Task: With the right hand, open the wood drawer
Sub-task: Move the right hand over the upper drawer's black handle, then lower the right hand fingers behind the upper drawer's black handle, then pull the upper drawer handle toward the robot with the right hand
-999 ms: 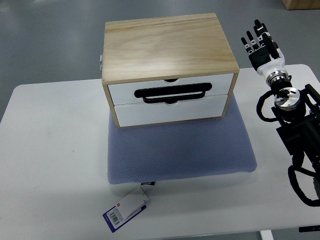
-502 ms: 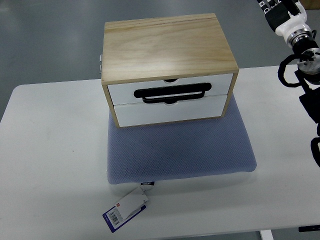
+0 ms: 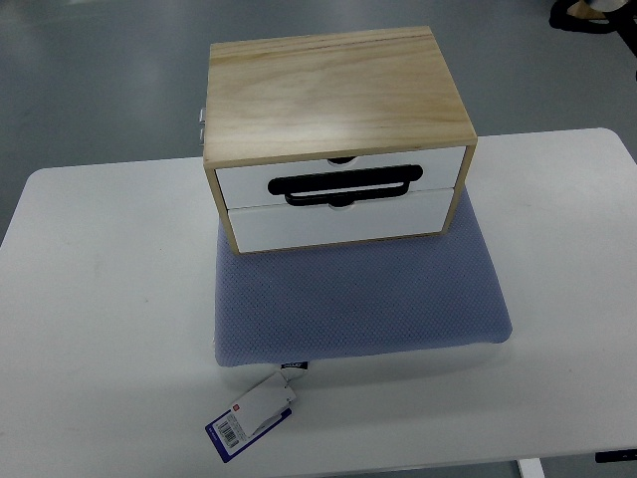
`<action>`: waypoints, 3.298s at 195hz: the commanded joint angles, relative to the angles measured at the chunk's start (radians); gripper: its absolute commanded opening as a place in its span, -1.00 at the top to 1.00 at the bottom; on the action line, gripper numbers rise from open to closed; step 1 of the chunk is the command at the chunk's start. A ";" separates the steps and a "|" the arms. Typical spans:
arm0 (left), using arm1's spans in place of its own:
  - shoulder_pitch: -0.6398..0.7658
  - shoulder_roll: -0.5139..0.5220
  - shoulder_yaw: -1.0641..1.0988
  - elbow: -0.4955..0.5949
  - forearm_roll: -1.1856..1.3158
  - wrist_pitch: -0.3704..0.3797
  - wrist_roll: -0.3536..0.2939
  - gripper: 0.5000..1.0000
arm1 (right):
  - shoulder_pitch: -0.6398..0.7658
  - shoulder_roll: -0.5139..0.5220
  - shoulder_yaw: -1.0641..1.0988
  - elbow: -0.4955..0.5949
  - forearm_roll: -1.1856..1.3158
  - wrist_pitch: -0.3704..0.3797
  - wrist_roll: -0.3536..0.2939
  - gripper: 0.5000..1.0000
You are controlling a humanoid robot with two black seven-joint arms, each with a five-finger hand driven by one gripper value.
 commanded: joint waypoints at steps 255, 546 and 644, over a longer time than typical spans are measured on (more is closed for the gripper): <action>0.001 0.000 0.001 0.009 0.000 0.000 0.000 -1.00 | 0.455 0.223 -0.673 0.572 0.106 0.099 -0.450 -0.77; 0.001 0.000 -0.002 0.012 -0.002 0.002 0.000 -1.00 | 0.318 0.143 -0.748 0.563 -0.019 0.128 -0.450 -0.78; 0.001 0.000 -0.008 0.012 -0.002 0.002 0.000 -1.00 | 0.326 0.142 -0.725 0.591 0.030 0.226 -0.446 -0.78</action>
